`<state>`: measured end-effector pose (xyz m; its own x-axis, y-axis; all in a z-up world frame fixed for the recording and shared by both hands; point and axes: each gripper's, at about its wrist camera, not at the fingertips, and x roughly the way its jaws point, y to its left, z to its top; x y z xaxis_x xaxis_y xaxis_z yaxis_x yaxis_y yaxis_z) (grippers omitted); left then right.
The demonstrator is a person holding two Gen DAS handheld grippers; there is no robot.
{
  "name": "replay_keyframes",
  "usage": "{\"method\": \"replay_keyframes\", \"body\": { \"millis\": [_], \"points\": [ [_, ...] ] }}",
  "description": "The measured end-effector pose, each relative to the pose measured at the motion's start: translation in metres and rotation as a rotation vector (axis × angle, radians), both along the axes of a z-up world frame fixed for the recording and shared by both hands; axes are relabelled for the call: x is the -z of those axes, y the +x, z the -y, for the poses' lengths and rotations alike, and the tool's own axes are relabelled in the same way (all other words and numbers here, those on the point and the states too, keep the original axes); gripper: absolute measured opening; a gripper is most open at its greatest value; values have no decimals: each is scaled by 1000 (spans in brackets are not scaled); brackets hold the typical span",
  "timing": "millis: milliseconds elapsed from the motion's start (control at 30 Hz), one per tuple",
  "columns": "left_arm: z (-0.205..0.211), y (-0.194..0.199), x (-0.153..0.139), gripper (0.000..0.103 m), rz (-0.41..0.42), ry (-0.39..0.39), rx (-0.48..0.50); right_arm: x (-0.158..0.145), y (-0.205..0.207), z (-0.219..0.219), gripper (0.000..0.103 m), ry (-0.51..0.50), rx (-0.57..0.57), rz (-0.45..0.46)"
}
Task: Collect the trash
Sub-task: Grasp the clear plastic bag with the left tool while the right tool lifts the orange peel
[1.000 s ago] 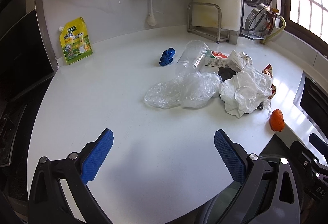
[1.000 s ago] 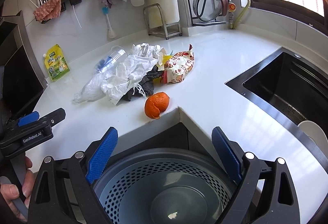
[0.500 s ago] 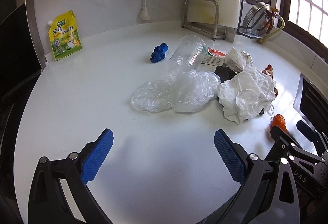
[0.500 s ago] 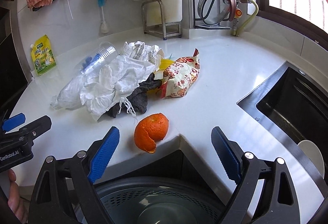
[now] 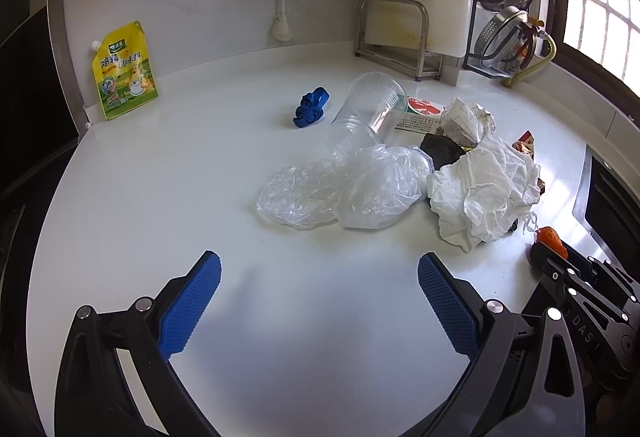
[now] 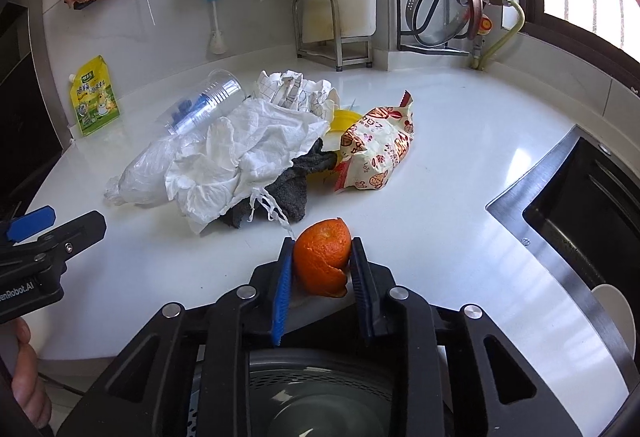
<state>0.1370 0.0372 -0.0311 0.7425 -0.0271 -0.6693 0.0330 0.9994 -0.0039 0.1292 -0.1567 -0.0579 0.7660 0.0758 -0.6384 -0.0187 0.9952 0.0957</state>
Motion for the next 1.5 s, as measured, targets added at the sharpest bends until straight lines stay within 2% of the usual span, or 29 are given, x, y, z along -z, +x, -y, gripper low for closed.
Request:
{"method": "replay_keyframes", "body": {
  "millis": [233,500,633,833,933,1000,1033,1067,1100,1167,1267,1400,1500],
  "points": [
    [-5,17,-11,97,3,-39,-8,-6,-21,14,25,69,24,22],
    [1,54,-23,97,-5,-62,-22,-7,-33,19,25,110,13,28],
    [9,71,-18,97,-43,-67,0,-7,-37,22,25,122,15,29],
    [20,87,5,97,-126,-28,5,-6,-39,31,25,144,27,29],
    [19,85,2,95,-96,-34,8,-5,-39,33,25,149,30,27],
    [19,84,3,82,-101,-37,20,-5,-40,34,25,156,30,28],
    [20,85,6,69,-119,-48,39,-4,-41,35,25,159,31,29],
    [21,86,7,61,-134,-61,58,-4,-41,35,25,162,31,30],
    [22,87,8,57,-141,-72,71,-4,-42,35,25,165,31,31],
    [22,87,10,35,-157,-91,91,-5,-44,36,25,166,32,32],
    [19,83,10,21,-155,-114,94,-6,-48,37,25,170,35,35],
    [11,68,6,21,-128,-127,83,-8,-56,39,25,172,41,38],
    [6,48,1,21,-95,-90,65,-9,-64,40,25,175,44,41]
  ]
}}
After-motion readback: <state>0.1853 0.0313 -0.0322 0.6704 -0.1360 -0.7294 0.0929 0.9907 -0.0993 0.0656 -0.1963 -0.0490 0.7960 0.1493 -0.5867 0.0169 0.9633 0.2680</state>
